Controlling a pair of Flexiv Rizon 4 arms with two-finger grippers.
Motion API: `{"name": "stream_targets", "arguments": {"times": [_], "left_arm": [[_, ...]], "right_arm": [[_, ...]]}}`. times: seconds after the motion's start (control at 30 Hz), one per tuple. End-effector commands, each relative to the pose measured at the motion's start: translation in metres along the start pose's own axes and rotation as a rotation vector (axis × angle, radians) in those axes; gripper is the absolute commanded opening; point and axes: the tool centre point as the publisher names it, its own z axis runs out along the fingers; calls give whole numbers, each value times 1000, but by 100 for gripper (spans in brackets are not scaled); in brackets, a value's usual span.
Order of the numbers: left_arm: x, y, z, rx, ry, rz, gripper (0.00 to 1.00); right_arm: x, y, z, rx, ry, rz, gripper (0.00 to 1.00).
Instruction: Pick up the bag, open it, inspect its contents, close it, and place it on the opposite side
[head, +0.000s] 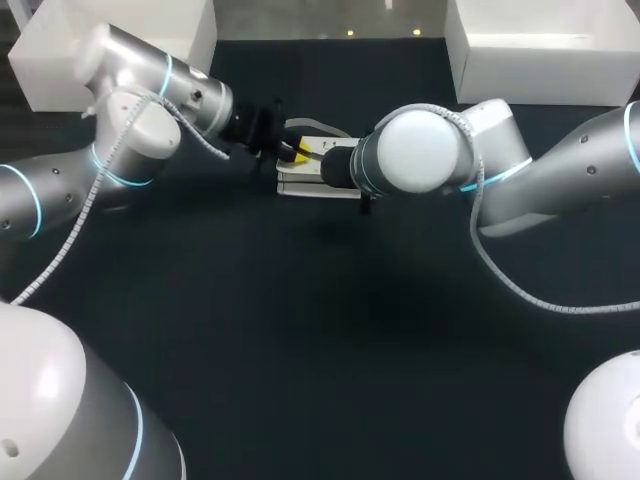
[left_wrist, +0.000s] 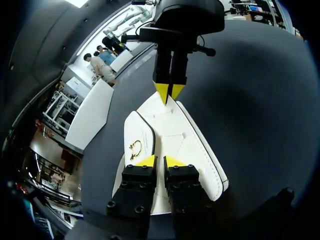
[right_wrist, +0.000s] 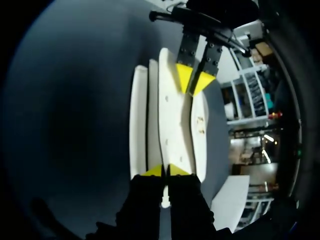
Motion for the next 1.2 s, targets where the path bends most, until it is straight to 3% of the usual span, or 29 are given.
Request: {"name": "stream_targets", "arguments": {"times": [0.03,0.4,0.53,0.63,0.77,1.2], "left_arm": [[-1,1,6,-14,-17,12,14],[-11,5,10,-68,-53,34,23],[-12,7,14,-108,-67,30,19],[-14,6,14,-100,-80,30,25],[-16,5,12,-97,-97,36,20],[-11,-1,3,-89,-105,50,19]], "right_arm": [[2,0,1,-3,-4,1,0],[2,0,1,-3,-4,1,0],[2,0,1,-3,-4,1,0],[2,0,1,-3,-4,1,0],[2,0,1,-3,-4,1,0],[2,0,1,-3,-4,1,0]]}}
